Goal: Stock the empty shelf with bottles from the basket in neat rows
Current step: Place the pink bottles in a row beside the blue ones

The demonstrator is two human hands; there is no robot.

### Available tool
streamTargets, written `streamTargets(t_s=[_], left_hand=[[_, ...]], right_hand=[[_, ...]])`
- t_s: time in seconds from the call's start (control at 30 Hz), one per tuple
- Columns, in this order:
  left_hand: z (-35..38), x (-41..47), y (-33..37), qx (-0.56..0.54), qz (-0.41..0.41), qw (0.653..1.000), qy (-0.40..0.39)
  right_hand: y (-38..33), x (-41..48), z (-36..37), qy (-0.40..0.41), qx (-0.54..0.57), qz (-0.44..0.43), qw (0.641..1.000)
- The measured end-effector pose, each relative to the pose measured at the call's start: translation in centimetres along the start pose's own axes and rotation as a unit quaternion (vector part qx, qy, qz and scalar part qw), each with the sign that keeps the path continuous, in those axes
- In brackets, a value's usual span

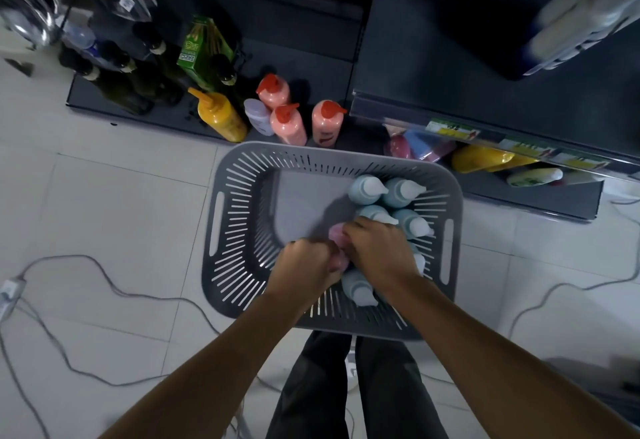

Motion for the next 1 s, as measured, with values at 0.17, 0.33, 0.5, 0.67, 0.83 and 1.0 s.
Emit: streamTargets(t_s=[0.17, 0.33, 0.5, 0.67, 0.83, 1.0], left_hand=[[-3.2, -0.9, 0.3, -0.005, -0.007, 1.0, -0.013], [-8.3, -1.5, 1.7, -0.01, -0.026, 1.0, -0.015], [-14.0, -2.2, 3.9, -0.009, -0.028, 1.0, 0.001], [-20.5, -2.0, 7.6, 0.04, 0.005, 0.999, 0.035], [-27.3, -2.1, 12.9, 0.068, 0.04, 0.995, 0.069], [-32.8, -2.4, 19.3, 0.049, 0.092, 0.991, 0.087]], right_hand=[[-0.8, 0.0, -2.9, 0.027, 0.004, 0.003, 1.0], [-1.8, 0.2, -8.3, 0.042, 0.01, -0.004, 0.999], [-1.2, -0.8, -14.9, 0.053, 0.015, 0.013, 0.998], [-0.6, -2.5, -23.2, 0.075, 0.025, 0.028, 0.996], [0.5, -5.9, -31.6, 0.13, 0.046, 0.024, 0.99], [1.9, -10.0, -39.6, 0.154, 0.043, 0.037, 0.986]])
Point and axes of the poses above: each hand's wrist, its own x-axis towards the middle knuckle, its own z-axis out of the palm, y = z × x, the point moved 6 cm from there along x, towards the middle knuckle, and after that the axes turned 3 degrees about z, right-handed, at the moved point
